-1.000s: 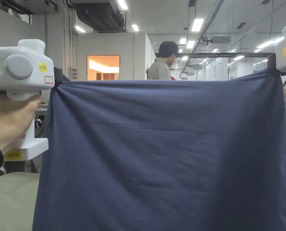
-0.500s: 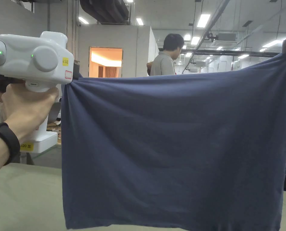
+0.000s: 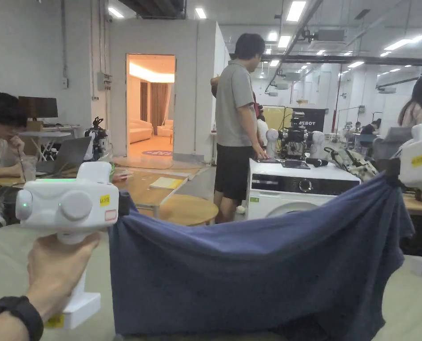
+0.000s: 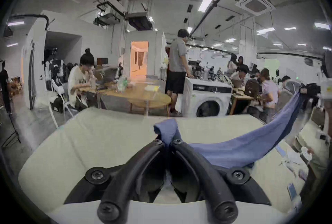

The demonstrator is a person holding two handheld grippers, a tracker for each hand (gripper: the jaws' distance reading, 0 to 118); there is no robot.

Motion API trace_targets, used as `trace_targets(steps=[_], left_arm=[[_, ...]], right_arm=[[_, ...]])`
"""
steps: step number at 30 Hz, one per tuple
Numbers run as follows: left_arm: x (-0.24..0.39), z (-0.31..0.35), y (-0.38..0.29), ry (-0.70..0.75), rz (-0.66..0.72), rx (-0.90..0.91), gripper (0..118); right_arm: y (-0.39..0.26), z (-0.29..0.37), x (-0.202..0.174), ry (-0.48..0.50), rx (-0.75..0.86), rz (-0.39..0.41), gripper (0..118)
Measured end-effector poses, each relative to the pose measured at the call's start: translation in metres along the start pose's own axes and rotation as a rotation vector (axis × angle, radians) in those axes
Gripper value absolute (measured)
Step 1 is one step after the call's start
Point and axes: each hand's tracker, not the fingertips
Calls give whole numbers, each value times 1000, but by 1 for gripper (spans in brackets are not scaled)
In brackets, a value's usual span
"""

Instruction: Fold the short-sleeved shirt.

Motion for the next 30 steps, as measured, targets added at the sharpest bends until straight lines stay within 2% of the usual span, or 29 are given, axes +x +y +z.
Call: trace_targets(steps=[3,4,6,7,9,10,12,14,17,20,22,25,26,28,29,30], left_arm=[[-8,37,-43,-38,99,-35,0],[-14,53,-57,-51,140,-38,0],[-20,84,-89,-69,154,-52,0],[-23,101,-107,-86,164,-71,0],[-23,132,-137,-93,125,-108,0],[-25,148,-153,-107,113,-140,0],[-32,172,-179,-140,106,-174,0],[-36,196,-203,-141,129,-204,0],[-42,213,-234,-119,187,-281,0],[-42,211,-267,-97,164,-381,0],[-45,205,-284,-100,182,-451,0],[-60,196,-303,-119,211,-457,1],[-60,196,-307,-118,208,-450,16],[-63,198,-308,-126,210,-452,59],[-61,201,-305,-126,206,-439,80],[-59,205,-300,-120,196,-414,85]], right_arm=[[-56,37,19,16,-46,27,0],[-77,50,27,20,-89,62,0],[-123,80,45,10,-94,53,0],[-148,97,56,57,-155,44,0],[-194,126,76,61,-202,-43,0],[-217,141,87,100,-255,-51,0],[-255,167,96,51,-295,-50,0],[-288,193,99,16,-274,8,0],[-326,210,106,81,-382,-64,0],[-357,213,99,51,-453,46,0],[-373,213,96,50,-487,73,0],[-393,205,98,73,-541,90,1],[-396,204,98,76,-552,101,17],[-402,208,99,67,-551,110,45],[-399,211,99,66,-548,114,51],[-395,214,98,61,-539,115,51]])
